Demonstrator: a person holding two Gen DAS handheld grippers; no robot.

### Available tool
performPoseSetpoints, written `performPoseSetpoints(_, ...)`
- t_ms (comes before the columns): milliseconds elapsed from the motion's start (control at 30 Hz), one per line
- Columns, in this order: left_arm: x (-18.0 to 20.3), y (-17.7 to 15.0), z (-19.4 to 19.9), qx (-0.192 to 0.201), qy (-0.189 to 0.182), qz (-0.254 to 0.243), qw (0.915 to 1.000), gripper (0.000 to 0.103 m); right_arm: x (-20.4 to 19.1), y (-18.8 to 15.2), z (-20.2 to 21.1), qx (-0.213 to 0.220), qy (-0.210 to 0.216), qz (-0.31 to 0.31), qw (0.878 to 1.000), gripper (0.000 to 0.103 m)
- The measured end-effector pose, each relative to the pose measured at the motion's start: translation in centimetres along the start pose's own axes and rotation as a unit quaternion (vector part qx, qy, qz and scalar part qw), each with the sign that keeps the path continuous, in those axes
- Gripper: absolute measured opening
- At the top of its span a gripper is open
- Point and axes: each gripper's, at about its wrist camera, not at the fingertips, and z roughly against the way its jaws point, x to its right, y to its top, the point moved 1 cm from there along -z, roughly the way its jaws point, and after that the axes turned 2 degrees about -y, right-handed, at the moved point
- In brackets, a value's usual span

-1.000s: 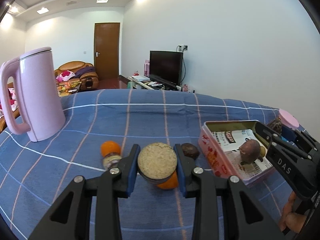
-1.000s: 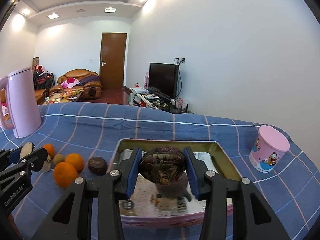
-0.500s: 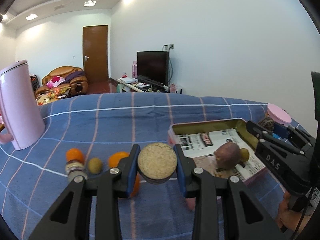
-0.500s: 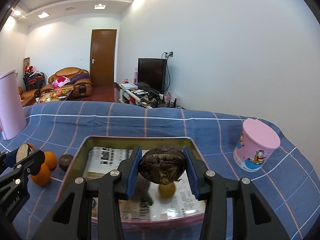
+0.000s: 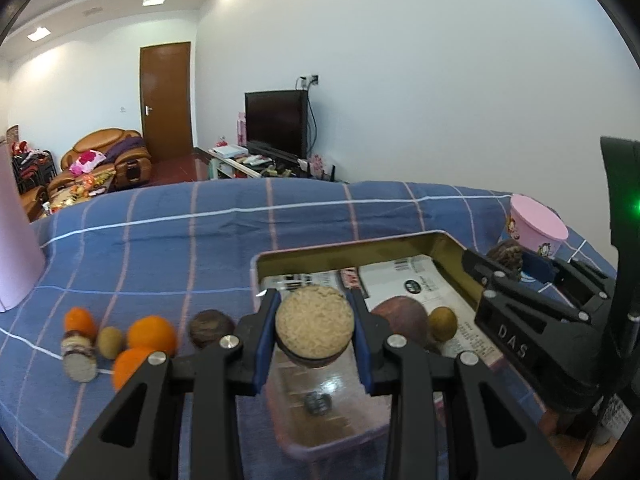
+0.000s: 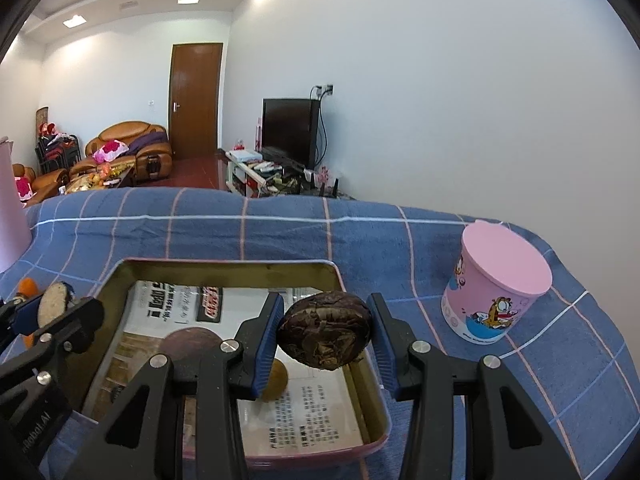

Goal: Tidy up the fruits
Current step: 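Lower the dark fruit into the pink tin with the right tool while the left tool releases the jar there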

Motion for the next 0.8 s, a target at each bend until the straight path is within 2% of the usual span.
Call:
performPoseSetpoints(200, 1.2, 0.3, -1.7, -0.028, 0.002, -0.008, 0.9996, 0.036, 0.2, 0.1, -0.8, -0.015, 0.009, 0.004, 1.0, 0.045)
performPoseSetpoints(567, 1.1, 0.2, -3.5, -0.073, 0.008, 0.002, 0.9973, 0.036, -1.6, 0.1, -2.7, -0.059, 0.036, 0.041, 0.997, 0.045)
performPoseSetpoints(800, 1.0, 0.3, -3.3, -0.07, 0.007, 0.005, 0.9975, 0.036, -1.9, -0.1, -3.4, -0.076, 0.047, 0.041, 0.995, 0.046)
